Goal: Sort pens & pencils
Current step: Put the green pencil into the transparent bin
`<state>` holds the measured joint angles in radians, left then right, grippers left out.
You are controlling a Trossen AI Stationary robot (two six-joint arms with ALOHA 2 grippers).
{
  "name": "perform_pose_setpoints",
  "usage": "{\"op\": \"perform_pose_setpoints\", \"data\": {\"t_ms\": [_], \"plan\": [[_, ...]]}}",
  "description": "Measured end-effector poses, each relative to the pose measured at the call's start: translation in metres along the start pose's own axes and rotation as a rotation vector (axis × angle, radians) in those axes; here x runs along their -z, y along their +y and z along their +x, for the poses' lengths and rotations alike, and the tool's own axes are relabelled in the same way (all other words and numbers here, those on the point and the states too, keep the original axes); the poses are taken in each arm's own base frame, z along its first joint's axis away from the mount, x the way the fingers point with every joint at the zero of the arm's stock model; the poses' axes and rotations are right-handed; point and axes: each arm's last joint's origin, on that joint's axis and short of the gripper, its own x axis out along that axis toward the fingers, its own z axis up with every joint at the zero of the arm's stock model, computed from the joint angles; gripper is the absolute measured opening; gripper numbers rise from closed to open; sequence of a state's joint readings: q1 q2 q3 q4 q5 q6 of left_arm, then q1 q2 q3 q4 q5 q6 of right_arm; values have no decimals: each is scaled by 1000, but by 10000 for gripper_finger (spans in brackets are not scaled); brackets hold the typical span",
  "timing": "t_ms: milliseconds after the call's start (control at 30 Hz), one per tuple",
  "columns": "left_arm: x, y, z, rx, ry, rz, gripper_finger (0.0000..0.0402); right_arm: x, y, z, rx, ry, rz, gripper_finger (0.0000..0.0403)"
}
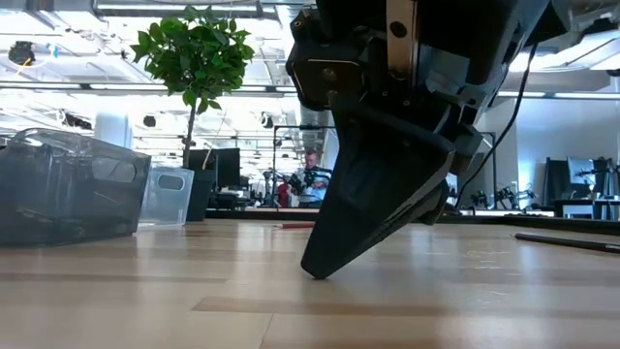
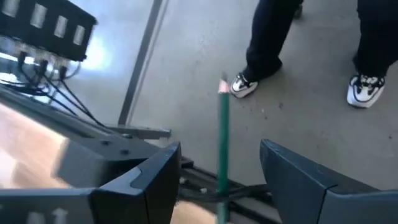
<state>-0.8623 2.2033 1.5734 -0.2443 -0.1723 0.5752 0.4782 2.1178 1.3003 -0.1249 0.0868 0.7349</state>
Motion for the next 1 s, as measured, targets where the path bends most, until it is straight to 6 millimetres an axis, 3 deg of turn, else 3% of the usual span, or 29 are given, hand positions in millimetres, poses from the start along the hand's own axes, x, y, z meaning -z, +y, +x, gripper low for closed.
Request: {"op": "perform_pose_setpoints", "data": {"t_ms": [167,1000], "plan": [[-1,-3,9,-12,-29,-13,210,-1,-1,0,0,0,18,37],[1,2,10,-23,-45,-35,210,-2,0,0,-2,-2,29,37]]}}
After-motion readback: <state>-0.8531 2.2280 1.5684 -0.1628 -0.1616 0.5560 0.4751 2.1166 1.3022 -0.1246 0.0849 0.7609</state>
